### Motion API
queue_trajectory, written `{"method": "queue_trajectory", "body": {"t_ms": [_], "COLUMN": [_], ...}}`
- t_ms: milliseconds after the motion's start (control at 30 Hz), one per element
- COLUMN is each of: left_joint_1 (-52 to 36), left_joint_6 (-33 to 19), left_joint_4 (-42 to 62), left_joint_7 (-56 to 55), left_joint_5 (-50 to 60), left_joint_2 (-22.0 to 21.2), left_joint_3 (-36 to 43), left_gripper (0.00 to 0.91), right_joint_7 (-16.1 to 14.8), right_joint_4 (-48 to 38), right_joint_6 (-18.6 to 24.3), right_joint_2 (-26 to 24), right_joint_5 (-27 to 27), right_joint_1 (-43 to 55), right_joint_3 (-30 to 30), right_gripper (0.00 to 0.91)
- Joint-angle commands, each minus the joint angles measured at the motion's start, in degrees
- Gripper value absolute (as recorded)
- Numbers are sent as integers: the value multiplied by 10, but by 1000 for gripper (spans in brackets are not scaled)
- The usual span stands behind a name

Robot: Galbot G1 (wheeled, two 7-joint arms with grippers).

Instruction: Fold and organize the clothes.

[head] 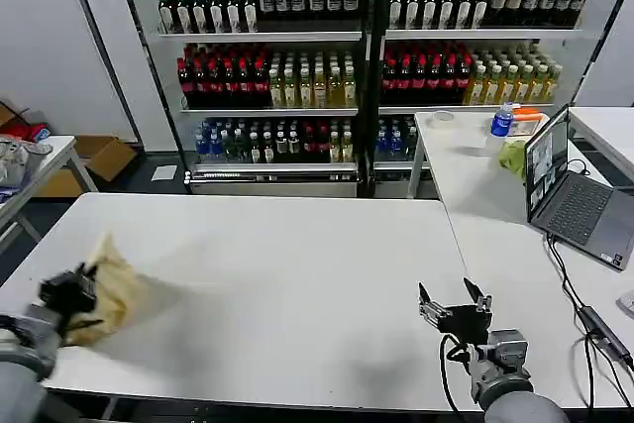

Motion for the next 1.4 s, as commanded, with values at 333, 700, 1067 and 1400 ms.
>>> {"method": "queue_trajectory", "body": {"t_ms": [333,700,1067,1400], "left_joint_1": [-89,-183,-267,-300], "left_joint_6": [22,86,85,-10], "left_joint_4": [-6,52,96,125], "left_joint_7": [-2,-57,-130,-92], "left_joint_5": [228,87,-125,-195], "left_joint_2": [-150,-229,-274,-303], "left_joint_3": [307,417,469,460], "left_gripper": [91,91,81,907], "right_joint_7": [2,4,3,-37], "right_joint_4": [-9,-7,-7,-3], "right_joint_6": [-2,-5,-5,22], "right_joint_2": [4,7,7,5], "right_joint_5": [-8,-10,-10,-37], "right_joint_1": [0,0,2,4], "right_joint_3": [-2,-1,3,4], "right_gripper": [907,907,907,907]}}
